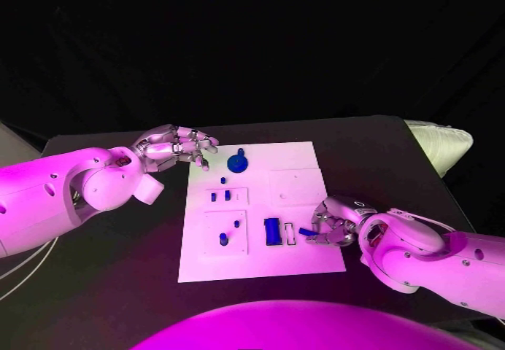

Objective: Assemble the parts on the task board

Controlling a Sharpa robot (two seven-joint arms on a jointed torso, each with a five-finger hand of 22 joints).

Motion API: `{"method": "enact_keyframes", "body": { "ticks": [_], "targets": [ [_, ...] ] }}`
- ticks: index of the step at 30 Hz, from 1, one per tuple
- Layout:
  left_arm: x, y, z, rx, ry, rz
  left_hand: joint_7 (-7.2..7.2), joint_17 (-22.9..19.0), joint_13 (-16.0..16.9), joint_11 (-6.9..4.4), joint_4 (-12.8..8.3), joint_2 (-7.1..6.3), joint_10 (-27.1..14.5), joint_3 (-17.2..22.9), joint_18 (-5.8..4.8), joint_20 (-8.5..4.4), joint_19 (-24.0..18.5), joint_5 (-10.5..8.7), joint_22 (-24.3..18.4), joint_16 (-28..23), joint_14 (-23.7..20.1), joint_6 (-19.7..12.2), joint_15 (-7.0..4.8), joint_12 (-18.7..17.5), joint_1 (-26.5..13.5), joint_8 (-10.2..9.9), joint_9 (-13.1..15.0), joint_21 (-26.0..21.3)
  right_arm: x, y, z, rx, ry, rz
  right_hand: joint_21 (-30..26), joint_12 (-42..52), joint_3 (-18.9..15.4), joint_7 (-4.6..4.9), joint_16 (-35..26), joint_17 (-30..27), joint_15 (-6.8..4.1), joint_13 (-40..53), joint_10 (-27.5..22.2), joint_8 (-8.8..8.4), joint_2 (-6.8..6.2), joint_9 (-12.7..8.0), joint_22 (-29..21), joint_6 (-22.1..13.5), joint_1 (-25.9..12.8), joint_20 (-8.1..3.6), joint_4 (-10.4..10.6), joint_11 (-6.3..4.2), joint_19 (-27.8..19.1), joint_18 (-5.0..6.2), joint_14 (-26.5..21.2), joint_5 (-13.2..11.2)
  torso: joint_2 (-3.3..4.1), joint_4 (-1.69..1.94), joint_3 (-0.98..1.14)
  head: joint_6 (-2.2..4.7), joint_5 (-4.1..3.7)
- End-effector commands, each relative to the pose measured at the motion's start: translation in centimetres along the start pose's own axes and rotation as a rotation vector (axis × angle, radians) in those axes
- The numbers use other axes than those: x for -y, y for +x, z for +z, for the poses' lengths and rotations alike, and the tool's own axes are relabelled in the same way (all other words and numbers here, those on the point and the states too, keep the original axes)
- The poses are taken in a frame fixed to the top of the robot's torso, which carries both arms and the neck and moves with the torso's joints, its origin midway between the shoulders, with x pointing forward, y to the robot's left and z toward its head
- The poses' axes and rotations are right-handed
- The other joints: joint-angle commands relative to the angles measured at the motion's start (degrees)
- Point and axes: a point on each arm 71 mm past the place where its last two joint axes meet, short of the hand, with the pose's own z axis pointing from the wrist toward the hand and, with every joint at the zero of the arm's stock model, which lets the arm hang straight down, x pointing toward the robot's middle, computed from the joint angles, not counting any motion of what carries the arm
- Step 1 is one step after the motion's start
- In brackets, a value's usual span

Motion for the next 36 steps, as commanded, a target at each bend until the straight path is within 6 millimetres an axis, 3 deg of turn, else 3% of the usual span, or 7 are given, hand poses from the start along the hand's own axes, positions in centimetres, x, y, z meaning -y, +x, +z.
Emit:
{"method": "enact_keyframes", "body": {
  "ticks": [1, 6, 9, 14, 17, 23, 36],
  "targets": [
    [0.1, 0.2, 0.0, -0.022, 0.007, -0.009, 0.05, 0.06, 0.1, 0.08, 0.29, 0.35, -0.48, -0.04, 0.75, -0.01, 0.43, 0.15, -0.09, -0.27, -0.11, -0.42, 0.25, 0.22, 0.34, 0.32, 0.06, -0.39, 1.2, 2.2, 0.0, -0.091, 0.073, -0.12, -0.23, -0.26, 5.1, -0.01, 0.14, 13.37, 0.01, 13.34, 4.44, -0.34, 0.2, -29.85, 0.15, 0.44, 1.02, -0.01, -3.41, -0.23, 0.12, 0.0, 5.55, 1.2, 0.01, -0.05, 0.02, 0.0, -0.06],
    [0.1, 0.2, 0.0, -0.023, 0.006, -0.009, 0.05, 0.06, 0.1, 0.08, 0.29, 0.35, -0.48, -0.04, 0.75, -0.01, 0.43, 0.15, -0.09, -0.27, -0.11, -0.42, 0.25, 0.22, 0.34, 0.32, 0.06, -0.39, 1.0, 2.1, 0.0, -0.072, 0.067, -0.116, -0.2, -0.15, 7.57, -0.03, 0.17, 13.46, -0.01, 13.4, 4.49, -0.5, -0.66, -30.09, 0.38, 0.72, 0.44, -0.01, -2.61, -0.26, 0.2, -0.01, 5.57, 3.04, 0.03, -0.02, 0.01, 0.0, -0.04],
    [0.1, 0.2, 0.0, -0.023, 0.005, -0.009, 0.05, 0.06, 0.1, 0.08, 0.29, 0.35, -0.48, -0.04, 0.75, -0.01, 0.43, 0.15, -0.09, -0.27, -0.11, -0.42, 0.25, 0.22, 0.34, 0.32, 0.06, -0.39, 0.9, 2.1, -0.1, -0.063, 0.063, -0.101, 0.14, 0.02, 10.17, -0.16, 0.24, 13.6, -0.13, 13.49, 4.58, -0.49, -1.16, -30.17, 0.76, 1.04, 0.38, -0.12, -2.45, -0.39, 0.37, -0.05, 5.6, 6.06, 0.03, 0.0, 0.01, 0.0, -0.04],
    [0.1, 0.2, 0.0, -0.023, 0.004, -0.008, 0.05, 0.06, 0.1, 0.08, 0.29, 0.35, -0.48, -0.04, 0.75, -0.01, 0.43, 0.15, -0.09, -0.27, -0.11, -0.42, 0.25, 0.22, 0.34, 0.32, 0.06, -0.39, 0.7, 2.1, -0.3, -0.063, 0.057, -0.038, 0.88, 0.35, 18.6, -0.05, 0.41, 13.95, -0.27, 13.68, 4.73, -0.17, -0.76, -29.91, 1.68, 1.33, 1.12, -0.4, -4.86, -0.46, 0.54, -0.16, 5.69, 11.59, 0.01, 0.04, 0.0, 0.0, -0.01],
    [0.0, 0.2, 0.0, -0.022, 0.004, -0.008, 0.05, 0.06, 0.1, 0.08, 0.29, 0.35, -0.48, -0.04, 0.75, -0.01, 0.43, 0.15, -0.09, -0.27, -0.11, -0.42, 0.25, 0.22, 0.34, 0.32, 0.06, -0.39, 0.7, 2.1, -0.5, -0.072, 0.055, 0.004, 1.49, 0.5, 24.86, 0.27, 0.52, 14.16, -0.09, 13.76, 4.82, 0.35, -1.2, -29.11, 2.57, 0.49, -1.79, -0.32, -7.34, -0.23, 0.47, -0.23, 5.74, 12.62, -0.02, 0.01, -0.04, 0.0, -0.01],
    [0.0, 0.2, 0.0, -0.022, 0.003, -0.008, 0.05, 0.07, 0.1, 0.08, 0.37, 0.41, -0.51, -0.07, 0.75, -0.01, 0.47, 0.16, -0.15, -0.28, -0.12, -0.46, 0.24, 0.26, 0.43, 0.33, 0.06, -0.47, 0.7, 1.8, -0.9, -0.093, 0.058, 0.106, 1.89, 0.72, 30.68, 0.29, 0.58, 14.3, -0.02, 13.88, 4.96, 1.47, -1.17, -27.66, 3.51, -0.43, -6.83, -0.2, -11.36, -0.1, 0.31, -0.24, 5.78, 13.16, -0.04, 0.0, -0.09, 0.0, -0.06],
    [0.0, 0.2, 0.0, -0.023, 0.0, -0.007, 0.05, 0.07, 0.1, 0.08, 0.37, 0.41, -0.51, -0.07, 0.75, -0.01, 0.47, 0.16, -0.15, -0.28, -0.12, -0.46, 0.24, 0.26, 0.43, 0.33, 0.06, -0.47, 0.5, 0.0, -1.5, -0.103, 0.08, 0.357, 2.06, 1.11, 31.61, 0.01, 0.82, 14.78, -0.11, 14.1, 5.15, 2.62, -1.14, -26.28, 4.07, -1.01, -12.27, -0.18, -13.87, -0.31, 0.39, -0.25, 5.89, 14.25, 0.02, 0.02, -0.07, 0.0, -0.26]
  ]
}}
